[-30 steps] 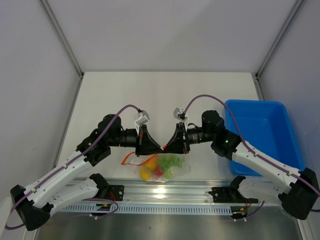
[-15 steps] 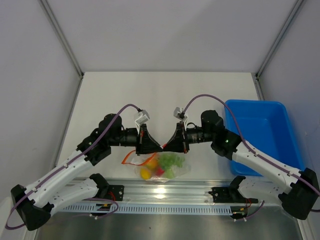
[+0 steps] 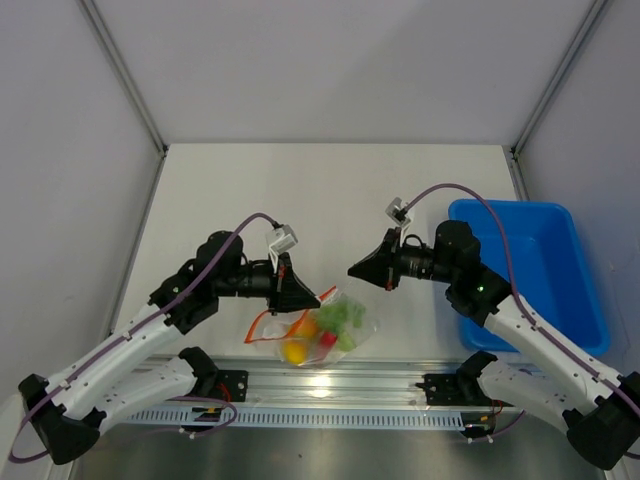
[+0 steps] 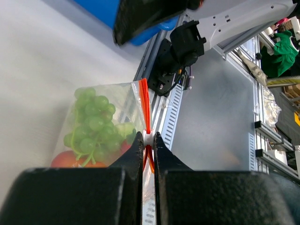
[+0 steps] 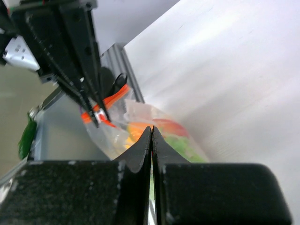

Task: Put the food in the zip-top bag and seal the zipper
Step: Zip the zipper food storage bag at the center of the board.

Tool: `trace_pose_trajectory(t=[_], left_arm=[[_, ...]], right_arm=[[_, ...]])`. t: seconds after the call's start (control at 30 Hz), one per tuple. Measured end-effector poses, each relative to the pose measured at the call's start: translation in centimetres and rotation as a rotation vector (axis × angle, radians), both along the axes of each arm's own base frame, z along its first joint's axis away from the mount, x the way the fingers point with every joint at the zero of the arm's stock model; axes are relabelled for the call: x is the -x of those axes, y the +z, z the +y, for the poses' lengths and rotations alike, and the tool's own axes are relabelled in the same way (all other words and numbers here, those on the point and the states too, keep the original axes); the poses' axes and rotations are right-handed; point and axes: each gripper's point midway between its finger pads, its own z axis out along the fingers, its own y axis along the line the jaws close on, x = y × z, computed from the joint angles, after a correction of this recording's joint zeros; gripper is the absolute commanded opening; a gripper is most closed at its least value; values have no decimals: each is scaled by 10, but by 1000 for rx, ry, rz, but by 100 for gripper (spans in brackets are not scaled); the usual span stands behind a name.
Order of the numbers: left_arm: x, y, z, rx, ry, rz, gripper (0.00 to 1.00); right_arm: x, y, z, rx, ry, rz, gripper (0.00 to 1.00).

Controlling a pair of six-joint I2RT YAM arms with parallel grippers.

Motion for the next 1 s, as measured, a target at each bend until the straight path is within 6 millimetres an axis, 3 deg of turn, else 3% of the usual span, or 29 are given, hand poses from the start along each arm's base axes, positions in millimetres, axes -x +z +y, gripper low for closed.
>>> trace_pose_trajectory(t=[0.1, 0.2, 0.27, 0.3, 0.4, 0.67, 1.0], left_arm=[[4, 0, 4, -4, 0, 2, 1], [7, 0, 7, -2, 0, -1, 1], [8, -1, 8, -4, 0, 1, 1], [8, -1, 8, -4, -1, 2, 1], [8, -1, 8, -4, -1, 3, 1], [9, 0, 7, 3, -9, 2, 1], [10, 2, 4, 14, -27, 11, 1]], right_arm=[[-9, 2, -9, -9, -50, -5, 0], [-4, 4, -9, -22, -20, 1, 3], [6, 7, -6, -42, 51, 5, 17], [11, 7, -3, -48, 91, 5, 30], [23, 0, 4, -39, 193, 27, 43], [39, -13, 22, 16, 355, 50, 44], [45, -10, 35, 12, 477, 41, 36]])
